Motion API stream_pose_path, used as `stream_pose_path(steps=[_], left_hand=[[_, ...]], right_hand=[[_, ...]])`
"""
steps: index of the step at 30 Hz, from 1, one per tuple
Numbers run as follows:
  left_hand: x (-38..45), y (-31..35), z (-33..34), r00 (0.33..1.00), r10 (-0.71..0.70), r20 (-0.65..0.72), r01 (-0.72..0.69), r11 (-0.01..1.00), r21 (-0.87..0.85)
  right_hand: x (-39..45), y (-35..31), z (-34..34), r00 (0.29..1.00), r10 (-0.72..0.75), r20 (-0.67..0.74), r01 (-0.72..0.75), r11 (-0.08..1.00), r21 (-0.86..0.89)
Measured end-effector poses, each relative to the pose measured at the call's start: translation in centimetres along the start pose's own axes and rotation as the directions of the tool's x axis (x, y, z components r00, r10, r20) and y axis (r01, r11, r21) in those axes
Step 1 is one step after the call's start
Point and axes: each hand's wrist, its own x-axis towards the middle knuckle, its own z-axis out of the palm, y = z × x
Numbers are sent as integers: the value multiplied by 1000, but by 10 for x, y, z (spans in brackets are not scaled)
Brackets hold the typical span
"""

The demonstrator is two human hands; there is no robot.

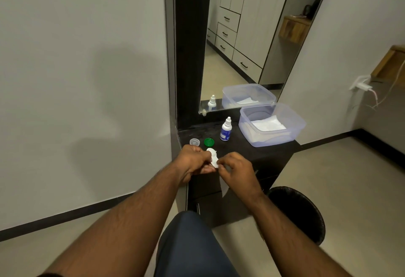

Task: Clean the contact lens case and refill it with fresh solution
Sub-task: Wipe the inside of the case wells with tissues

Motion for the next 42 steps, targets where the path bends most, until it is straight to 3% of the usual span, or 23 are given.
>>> stream_pose_path(steps=[5, 10, 13, 22, 26, 33, 35, 37, 40, 42], left_hand=[[0, 13, -10, 984, -47, 174, 18, 986, 168], [1, 19, -9, 955, -34, 294, -89, 914, 396], [1, 22, -7, 932, -51, 359, -131, 876, 464], [5, 22, -10, 909, -55, 413, -179, 843, 507], [11, 19, -14, 912, -36, 407, -176, 864, 472], [12, 17, -13, 908, -31, 418, -180, 872, 456], [12, 16, -14, 910, -26, 414, -181, 874, 452], [11, 16, -14, 909, -25, 417, -183, 874, 450], [11, 17, -16, 904, -27, 426, -183, 877, 444], [11, 18, -17, 903, -26, 428, -184, 879, 441]], right_hand=[[7, 8, -28, 998, 54, 28, -53, 998, -17], [0, 5, -37, 991, 72, 116, -101, 958, 269], [-3, 0, -31, 986, 48, 160, -97, 944, 316], [-4, -8, -15, 985, -68, 160, 57, 996, 73], [5, -14, -15, 958, -116, 261, 147, 984, -101], [11, -18, -13, 922, -8, 388, 159, 920, -358], [5, -20, -13, 926, -16, 376, 173, 905, -388], [-2, -19, -12, 941, -121, 317, 245, 888, -388], [-8, -15, -7, 940, -241, 241, 298, 925, -238], [-8, -14, -6, 929, -251, 271, 309, 930, -198]])
